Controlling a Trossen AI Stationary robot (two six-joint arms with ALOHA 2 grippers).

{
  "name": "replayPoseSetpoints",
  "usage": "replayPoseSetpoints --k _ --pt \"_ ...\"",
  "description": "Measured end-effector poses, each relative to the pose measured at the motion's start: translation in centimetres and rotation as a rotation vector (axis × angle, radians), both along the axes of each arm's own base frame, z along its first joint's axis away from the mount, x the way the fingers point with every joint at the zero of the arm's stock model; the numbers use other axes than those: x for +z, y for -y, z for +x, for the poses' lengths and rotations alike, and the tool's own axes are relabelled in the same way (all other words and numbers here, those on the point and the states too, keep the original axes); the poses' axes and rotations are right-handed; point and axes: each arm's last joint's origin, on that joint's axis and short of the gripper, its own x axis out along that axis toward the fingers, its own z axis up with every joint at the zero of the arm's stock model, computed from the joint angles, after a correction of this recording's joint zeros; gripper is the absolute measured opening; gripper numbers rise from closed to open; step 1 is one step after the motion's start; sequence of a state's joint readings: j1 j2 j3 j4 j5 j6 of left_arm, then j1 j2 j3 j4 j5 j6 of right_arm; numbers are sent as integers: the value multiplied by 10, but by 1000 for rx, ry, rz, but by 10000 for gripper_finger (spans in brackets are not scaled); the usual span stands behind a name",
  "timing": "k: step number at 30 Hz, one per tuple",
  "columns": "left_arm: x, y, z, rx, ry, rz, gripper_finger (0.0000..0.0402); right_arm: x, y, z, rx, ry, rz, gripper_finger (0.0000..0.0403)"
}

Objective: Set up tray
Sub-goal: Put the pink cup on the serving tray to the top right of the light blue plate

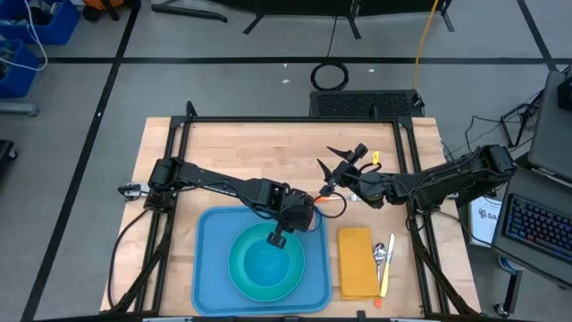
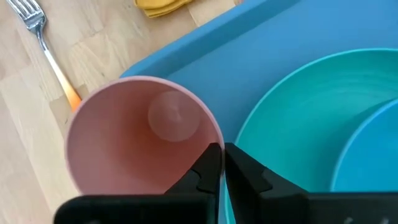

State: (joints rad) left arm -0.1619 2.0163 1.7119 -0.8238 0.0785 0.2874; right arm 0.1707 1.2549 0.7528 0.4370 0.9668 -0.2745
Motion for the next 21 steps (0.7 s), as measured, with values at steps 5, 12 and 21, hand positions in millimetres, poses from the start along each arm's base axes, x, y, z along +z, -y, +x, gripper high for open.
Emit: replayPoseSetpoints --k 5,12,21 --pt "0 0 1 0 8 -2 21 0 0 0 0 0 0 210" --pt "0 0 1 1 8 -3 22 0 0 0 0 -1 0 210" --pt "0 0 1 10 4 -6 62 0 0 0 0 -1 0 210"
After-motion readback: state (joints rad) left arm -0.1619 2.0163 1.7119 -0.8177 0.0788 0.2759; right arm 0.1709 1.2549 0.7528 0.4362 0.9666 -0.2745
